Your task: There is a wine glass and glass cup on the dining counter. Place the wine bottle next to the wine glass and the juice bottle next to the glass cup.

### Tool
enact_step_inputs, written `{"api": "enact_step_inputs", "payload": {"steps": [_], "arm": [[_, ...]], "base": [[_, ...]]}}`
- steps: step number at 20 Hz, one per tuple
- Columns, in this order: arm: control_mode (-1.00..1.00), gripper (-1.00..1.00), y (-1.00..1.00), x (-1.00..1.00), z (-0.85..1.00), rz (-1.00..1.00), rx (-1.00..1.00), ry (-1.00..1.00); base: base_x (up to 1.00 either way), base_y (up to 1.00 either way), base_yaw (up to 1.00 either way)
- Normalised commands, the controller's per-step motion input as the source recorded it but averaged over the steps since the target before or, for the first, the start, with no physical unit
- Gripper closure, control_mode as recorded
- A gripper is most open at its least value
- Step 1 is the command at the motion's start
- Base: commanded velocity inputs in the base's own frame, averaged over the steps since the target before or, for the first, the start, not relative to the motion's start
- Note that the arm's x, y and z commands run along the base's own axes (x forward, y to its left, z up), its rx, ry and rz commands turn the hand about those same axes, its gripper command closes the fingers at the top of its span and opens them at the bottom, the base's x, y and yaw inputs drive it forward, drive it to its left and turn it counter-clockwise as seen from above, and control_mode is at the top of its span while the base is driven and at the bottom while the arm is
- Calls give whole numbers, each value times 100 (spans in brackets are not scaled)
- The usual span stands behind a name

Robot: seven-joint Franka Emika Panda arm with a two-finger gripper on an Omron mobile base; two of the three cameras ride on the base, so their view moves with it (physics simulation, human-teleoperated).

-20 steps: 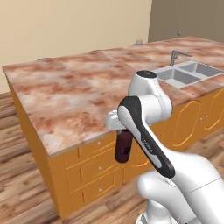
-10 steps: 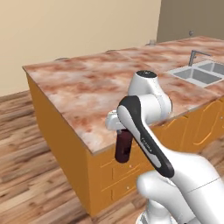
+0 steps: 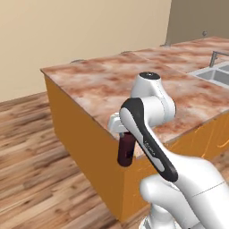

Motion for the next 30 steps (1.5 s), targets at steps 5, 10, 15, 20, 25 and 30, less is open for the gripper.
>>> {"api": "enact_step_inputs", "payload": {"steps": [5,10,15,20,25,30], "arm": [[100,100,0,0,0,0,0,0],[100,100,0,0,0,0,0,0],[100,100,0,0,0,0,0,0],[100,100,0,0,0,0,0,0],[100,100,0,0,0,0,0,0],[100,100,0,0,0,0,0,0]], "base": [[25,84,-11],[26,84,-10],[32,85,-8],[52,80,-4],[65,75,-1],[67,75,0]]}}
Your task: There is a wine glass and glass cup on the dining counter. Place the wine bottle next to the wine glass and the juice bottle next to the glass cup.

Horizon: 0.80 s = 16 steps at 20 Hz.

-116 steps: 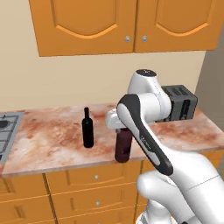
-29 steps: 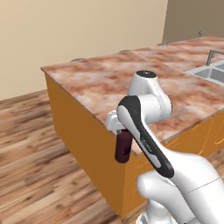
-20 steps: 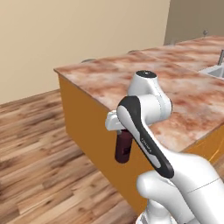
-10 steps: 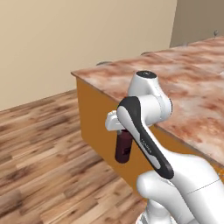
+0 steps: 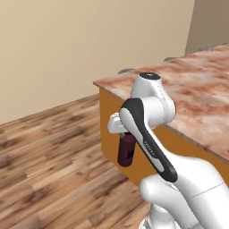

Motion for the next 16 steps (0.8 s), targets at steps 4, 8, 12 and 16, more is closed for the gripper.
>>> {"api": "enact_step_inputs", "payload": {"steps": [4,8,12,16], "arm": [[100,100,0,0,0,0,0,0],[100,100,0,0,0,0,0,0],[100,100,0,0,0,0,0,0],[100,100,0,0,0,0,0,0]], "base": [[66,74,0],[68,74,0],[76,66,0],[79,63,0]]}}
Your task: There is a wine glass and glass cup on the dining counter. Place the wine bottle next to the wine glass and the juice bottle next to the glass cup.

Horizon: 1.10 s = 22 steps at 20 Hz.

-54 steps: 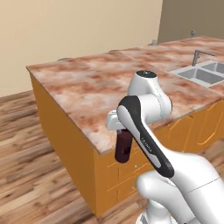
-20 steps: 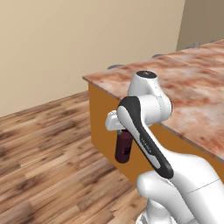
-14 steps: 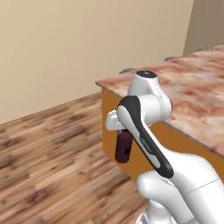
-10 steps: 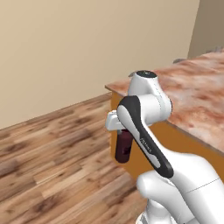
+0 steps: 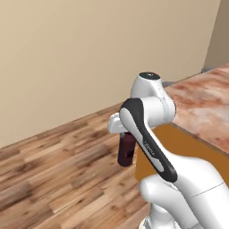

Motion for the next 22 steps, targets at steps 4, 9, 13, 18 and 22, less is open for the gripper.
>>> {"api": "enact_step_inputs", "payload": {"steps": [4,9,13,18,22], "arm": [[100,100,0,0,0,0,0,0],[100,100,0,0,0,0,0,0],[100,100,0,0,0,0,0,0],[100,100,0,0,0,0,0,0],[100,100,0,0,0,0,0,0]], "base": [[87,54,0],[90,50,0],[91,45,-1],[89,36,-23],[84,35,-32]]}}
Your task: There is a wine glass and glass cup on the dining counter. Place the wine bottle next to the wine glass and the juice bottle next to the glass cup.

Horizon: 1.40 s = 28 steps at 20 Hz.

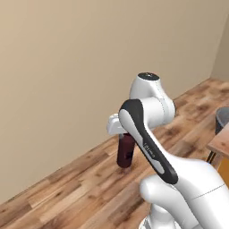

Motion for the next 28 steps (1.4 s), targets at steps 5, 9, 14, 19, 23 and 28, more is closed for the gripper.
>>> {"api": "enact_step_inputs", "payload": {"steps": [5,9,14,19,23,28], "arm": [[100,100,0,0,0,0,0,0],[100,100,0,0,0,0,0,0],[100,100,0,0,0,0,0,0],[100,100,0,0,0,0,0,0],[100,100,0,0,0,0,0,0],[100,100,0,0,0,0,0,0]], "base": [[76,34,-41],[69,33,-49],[64,27,-52],[63,17,-48],[64,11,-44],[71,8,-34]]}}
